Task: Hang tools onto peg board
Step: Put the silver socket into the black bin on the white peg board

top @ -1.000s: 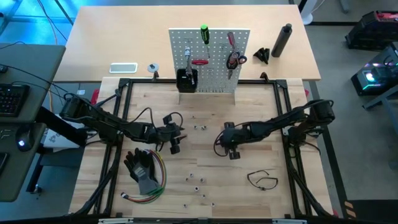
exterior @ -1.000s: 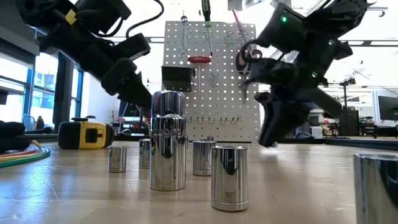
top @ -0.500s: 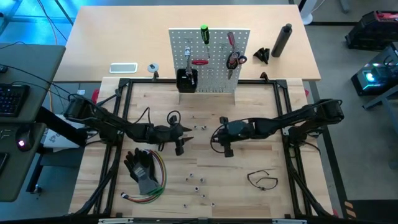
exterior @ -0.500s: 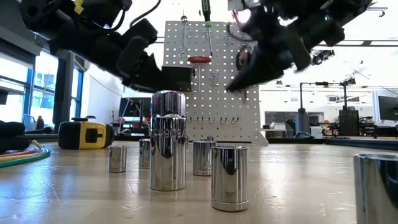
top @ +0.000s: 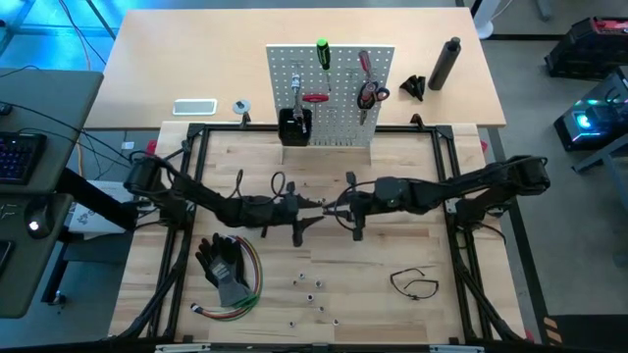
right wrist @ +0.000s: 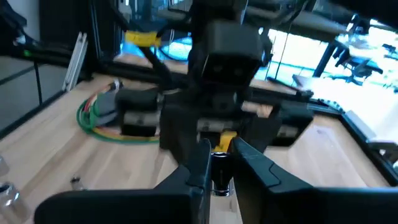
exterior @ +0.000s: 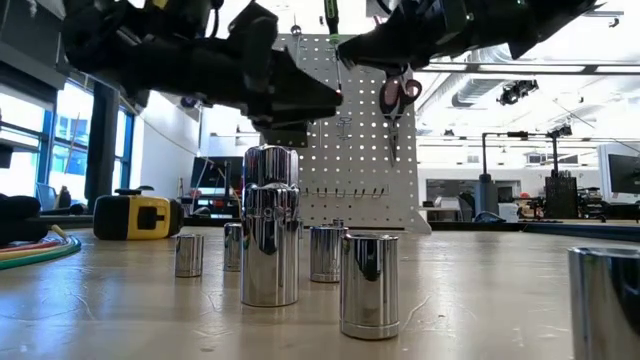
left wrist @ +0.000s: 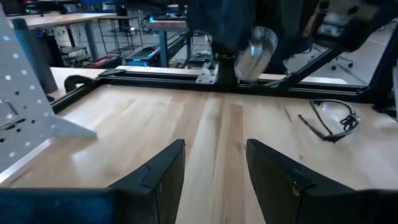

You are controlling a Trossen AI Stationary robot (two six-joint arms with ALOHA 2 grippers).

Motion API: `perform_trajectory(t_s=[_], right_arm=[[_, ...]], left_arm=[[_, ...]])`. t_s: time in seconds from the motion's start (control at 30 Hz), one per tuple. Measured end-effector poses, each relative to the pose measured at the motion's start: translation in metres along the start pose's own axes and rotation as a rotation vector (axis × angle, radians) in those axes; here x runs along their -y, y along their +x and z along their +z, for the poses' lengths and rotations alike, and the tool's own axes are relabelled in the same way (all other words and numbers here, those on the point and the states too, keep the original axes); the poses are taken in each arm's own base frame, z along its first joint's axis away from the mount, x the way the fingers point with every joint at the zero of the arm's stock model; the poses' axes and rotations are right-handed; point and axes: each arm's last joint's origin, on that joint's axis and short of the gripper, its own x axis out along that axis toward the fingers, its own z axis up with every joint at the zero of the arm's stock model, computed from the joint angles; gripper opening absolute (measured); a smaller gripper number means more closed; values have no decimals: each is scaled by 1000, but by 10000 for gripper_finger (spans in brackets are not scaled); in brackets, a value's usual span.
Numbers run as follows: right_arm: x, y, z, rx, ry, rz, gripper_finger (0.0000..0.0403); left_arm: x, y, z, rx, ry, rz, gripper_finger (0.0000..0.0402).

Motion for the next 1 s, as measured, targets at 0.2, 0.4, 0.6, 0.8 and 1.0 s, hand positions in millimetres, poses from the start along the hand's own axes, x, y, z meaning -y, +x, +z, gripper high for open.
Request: perform_trajectory(t_s=[0.2,0.4,0.6,0.8,1.0], right_arm=[[2,0,0,1,4,15,36],[2,0,0,4,-4,15,36],[2,0,0,8,-7,14,36],[2,0,1,13,-7,0,36],[3,0,1,5,-6,-25,36]], left_arm=[[3,11,10,36,-3,2,165],[-2,11,17,94,-32,-1,165],[-4,12,18,106,-49,-27,165],[-4,12,21,133,-48,-27,153],[-3,14,28,160,-25,-29,123]])
